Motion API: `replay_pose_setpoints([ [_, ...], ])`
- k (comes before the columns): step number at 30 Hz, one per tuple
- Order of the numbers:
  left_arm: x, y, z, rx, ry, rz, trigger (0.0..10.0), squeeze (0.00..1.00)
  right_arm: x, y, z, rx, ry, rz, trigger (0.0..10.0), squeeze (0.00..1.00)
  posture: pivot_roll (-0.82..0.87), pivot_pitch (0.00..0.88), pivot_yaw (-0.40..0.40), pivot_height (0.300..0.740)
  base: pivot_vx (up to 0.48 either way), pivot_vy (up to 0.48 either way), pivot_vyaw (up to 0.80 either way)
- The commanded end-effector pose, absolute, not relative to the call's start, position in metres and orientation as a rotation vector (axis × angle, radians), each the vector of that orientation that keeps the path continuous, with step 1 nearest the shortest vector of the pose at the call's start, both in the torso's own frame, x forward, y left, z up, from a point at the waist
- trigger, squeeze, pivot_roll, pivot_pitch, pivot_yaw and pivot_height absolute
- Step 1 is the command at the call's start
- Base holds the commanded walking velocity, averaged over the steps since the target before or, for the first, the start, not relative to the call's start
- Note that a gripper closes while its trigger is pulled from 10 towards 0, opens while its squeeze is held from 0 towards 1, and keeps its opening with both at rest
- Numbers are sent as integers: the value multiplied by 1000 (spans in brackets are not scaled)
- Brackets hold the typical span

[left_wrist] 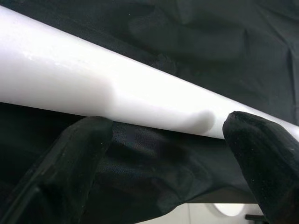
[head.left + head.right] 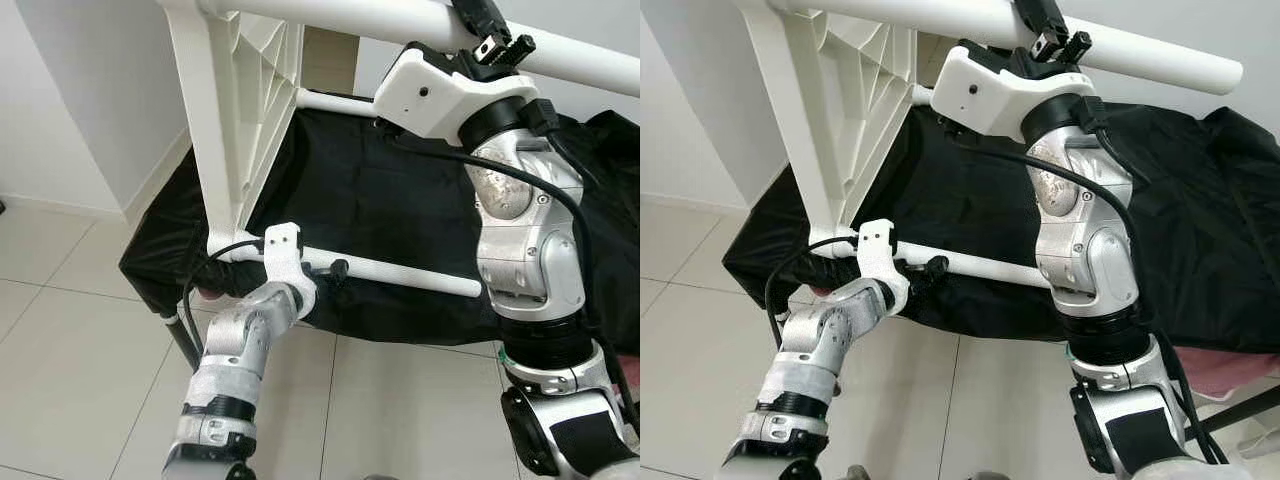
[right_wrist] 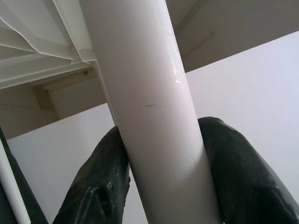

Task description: Building children table

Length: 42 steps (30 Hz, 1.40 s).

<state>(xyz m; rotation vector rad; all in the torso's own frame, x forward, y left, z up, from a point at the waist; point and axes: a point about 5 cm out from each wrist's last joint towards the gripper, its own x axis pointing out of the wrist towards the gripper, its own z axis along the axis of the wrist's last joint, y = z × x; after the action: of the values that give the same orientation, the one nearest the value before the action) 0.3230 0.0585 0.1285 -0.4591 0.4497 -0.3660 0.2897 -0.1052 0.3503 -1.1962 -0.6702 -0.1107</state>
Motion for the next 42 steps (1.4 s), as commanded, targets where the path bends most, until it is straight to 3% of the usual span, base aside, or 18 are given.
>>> replay_pose_setpoints([
  [1,330,64,136,-452,436,-283,10000,0,281,-112,359,-1062,-699,-151,0,0,-133,13,31,740,0,0,0],
  [9,339,69,142,-761,497,-53,10000,0,280,-122,364,-884,-653,-184,0,0,-141,15,32,740,0,0,0],
  [17,332,27,149,-919,601,-124,10000,0,281,-121,376,-809,-660,-199,0,0,-157,21,37,740,0,0,0],
  [22,331,19,148,-964,646,-137,10000,0,280,-120,380,-798,-670,-206,0,0,-157,21,38,740,0,0,0],
  [23,332,14,153,-1014,654,-139,7059,0,280,-120,382,-796,-671,-211,0,0,-163,24,40,740,0,0,0],
  [28,333,11,157,-1051,660,-141,7059,0,280,-120,383,-795,-670,-215,0,0,-165,26,42,740,0,0,0],
  [29,335,7,172,-1079,616,-190,0,0,279,-121,384,-795,-666,-226,0,0,-166,30,44,740,0,0,0],
  [37,354,11,265,-1052,224,-454,0,0,285,-138,387,-789,-631,-292,0,0,-160,37,42,740,0,0,0],
  [39,362,17,331,-1031,-1,-618,0,0,291,-149,390,-790,-616,-341,0,0,-162,33,48,740,0,0,0],
  [42,364,20,351,-1009,-70,-641,0,0,292,-152,392,-795,-616,-356,0,0,-162,33,48,740,0,0,0],
])
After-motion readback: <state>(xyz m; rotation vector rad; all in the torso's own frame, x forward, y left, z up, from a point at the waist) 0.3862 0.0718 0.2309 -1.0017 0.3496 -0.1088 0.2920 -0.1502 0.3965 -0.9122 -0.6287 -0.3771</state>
